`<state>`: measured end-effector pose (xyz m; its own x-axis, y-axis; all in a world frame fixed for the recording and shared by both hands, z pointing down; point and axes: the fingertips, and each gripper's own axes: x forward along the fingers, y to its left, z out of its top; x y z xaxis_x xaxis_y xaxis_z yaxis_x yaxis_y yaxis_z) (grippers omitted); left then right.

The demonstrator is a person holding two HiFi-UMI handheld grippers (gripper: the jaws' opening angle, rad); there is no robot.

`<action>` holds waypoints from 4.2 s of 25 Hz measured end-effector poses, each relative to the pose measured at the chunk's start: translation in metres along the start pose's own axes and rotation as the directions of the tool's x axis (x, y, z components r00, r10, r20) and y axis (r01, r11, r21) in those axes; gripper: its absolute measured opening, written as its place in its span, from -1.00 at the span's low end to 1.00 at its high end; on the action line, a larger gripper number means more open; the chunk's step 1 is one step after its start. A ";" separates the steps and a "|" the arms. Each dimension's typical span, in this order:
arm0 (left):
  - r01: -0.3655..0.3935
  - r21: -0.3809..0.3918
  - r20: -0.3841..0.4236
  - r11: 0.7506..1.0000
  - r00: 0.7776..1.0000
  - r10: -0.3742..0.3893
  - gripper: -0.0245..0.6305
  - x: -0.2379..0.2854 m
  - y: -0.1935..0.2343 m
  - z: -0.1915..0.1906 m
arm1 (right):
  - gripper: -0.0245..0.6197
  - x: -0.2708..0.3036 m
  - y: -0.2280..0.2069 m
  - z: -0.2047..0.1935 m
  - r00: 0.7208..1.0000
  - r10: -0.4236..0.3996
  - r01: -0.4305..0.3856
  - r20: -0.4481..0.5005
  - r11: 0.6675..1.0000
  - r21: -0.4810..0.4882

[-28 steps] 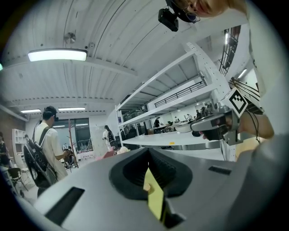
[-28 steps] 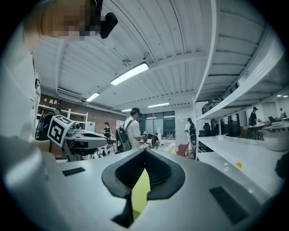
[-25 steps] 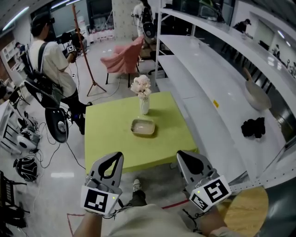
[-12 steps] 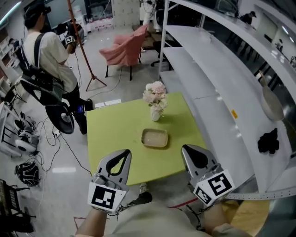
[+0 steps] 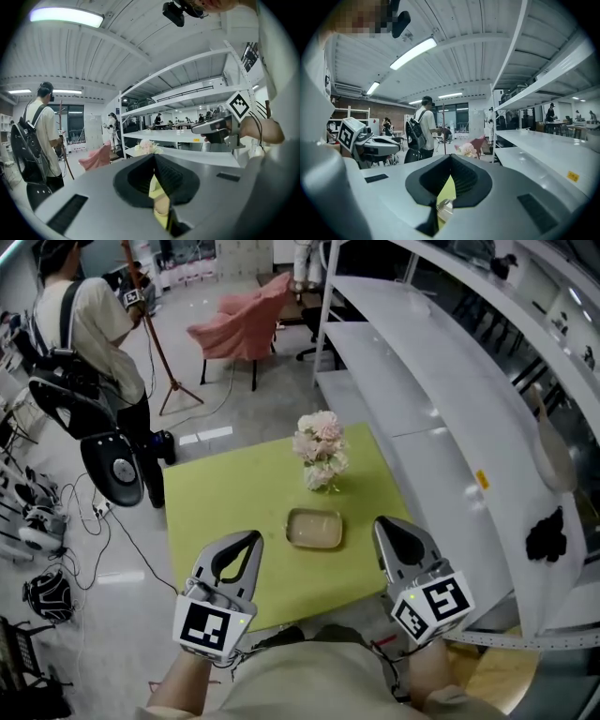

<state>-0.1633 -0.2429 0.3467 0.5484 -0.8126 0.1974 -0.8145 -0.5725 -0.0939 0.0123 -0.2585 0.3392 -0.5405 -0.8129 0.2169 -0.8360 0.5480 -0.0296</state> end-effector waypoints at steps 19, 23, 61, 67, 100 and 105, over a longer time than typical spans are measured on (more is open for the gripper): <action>-0.054 -0.019 -0.104 0.998 0.993 0.051 -0.91 0.073 0.023 -0.036 | -0.74 0.078 -0.062 -0.060 0.988 0.060 -0.049 -0.143 0.996 0.075; -0.054 -0.038 -0.138 0.998 0.989 0.048 -0.91 0.091 0.023 -0.053 | -0.67 0.098 -0.069 -0.082 0.980 0.083 -0.072 -0.183 0.995 0.068; -0.044 -0.221 -0.430 0.974 0.901 -0.057 -0.91 0.147 0.000 -0.225 | -0.74 0.171 -0.087 -0.329 0.804 0.122 -0.030 -0.582 0.986 0.166; -0.050 -0.222 -0.431 0.974 0.901 -0.052 -0.91 0.140 0.000 -0.227 | -0.84 0.171 -0.087 -0.328 0.807 0.085 -0.022 -0.584 0.993 0.114; -0.122 0.020 -0.016 0.992 0.992 0.122 -0.91 0.033 0.037 0.017 | -0.86 0.034 -0.042 0.013 0.999 0.046 -0.046 0.008 0.997 -0.062; -0.169 0.081 0.101 0.982 0.982 0.161 -0.91 0.002 0.035 0.080 | -0.86 0.001 -0.027 0.068 0.987 0.062 -0.044 0.147 0.992 -0.118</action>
<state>-0.1754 -0.2729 0.2657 0.4267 -0.9008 0.0804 -0.8774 -0.4339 -0.2050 0.0278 -0.2870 0.2743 -0.5990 -0.7978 0.0687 -0.7942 0.6029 0.0766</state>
